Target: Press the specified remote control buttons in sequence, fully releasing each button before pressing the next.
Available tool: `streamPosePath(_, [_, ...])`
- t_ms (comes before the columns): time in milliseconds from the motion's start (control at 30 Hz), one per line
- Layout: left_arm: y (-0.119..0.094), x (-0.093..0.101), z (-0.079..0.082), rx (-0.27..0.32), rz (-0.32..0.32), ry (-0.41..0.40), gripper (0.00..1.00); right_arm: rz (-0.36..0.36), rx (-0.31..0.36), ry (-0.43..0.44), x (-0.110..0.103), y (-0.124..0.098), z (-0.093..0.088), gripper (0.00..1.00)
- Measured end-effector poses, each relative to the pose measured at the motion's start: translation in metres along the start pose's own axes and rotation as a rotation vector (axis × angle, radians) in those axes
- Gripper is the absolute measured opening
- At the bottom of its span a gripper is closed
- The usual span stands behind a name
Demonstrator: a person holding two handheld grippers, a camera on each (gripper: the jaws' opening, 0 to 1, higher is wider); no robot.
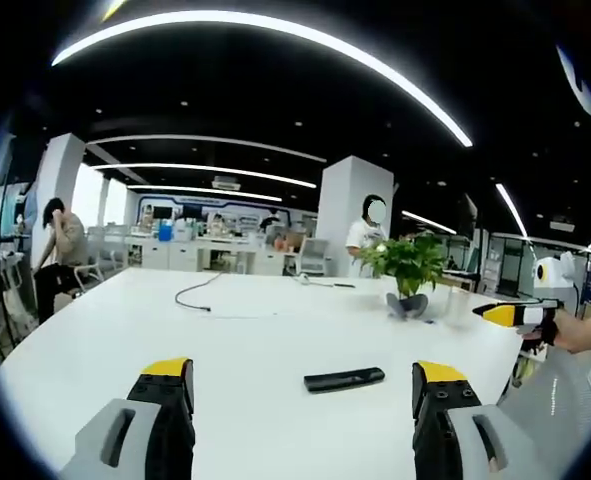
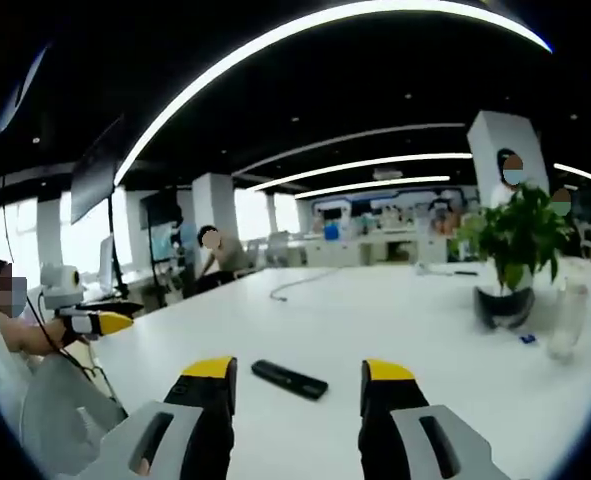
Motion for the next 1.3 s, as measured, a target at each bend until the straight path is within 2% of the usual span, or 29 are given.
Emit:
streamPosePath(1000, [0.0023,0.0037,-0.0047,-0.023,-0.025,-0.004,0.93,-0.034,0.001,-0.013,0.0037,-0.0020,0.0004,0.45])
streamPosePath(1300, [0.0021,-0.0003,-0.0069,-0.032,-0.018,-0.042,0.92,-0.067,-0.001,-0.019,0.0076,-0.0033,0.0002,0.45])
Point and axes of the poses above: the point that each gripper's makers call its tool centre point, and the gripper's own axes: y roughly forward along the fingers, x roughly to its right, z roughly out of its top, the point moved 4 cm from there along -y, roughly backward along the fingers, and after that the axes turned 3 degrees about x, right-handed, at the moved point
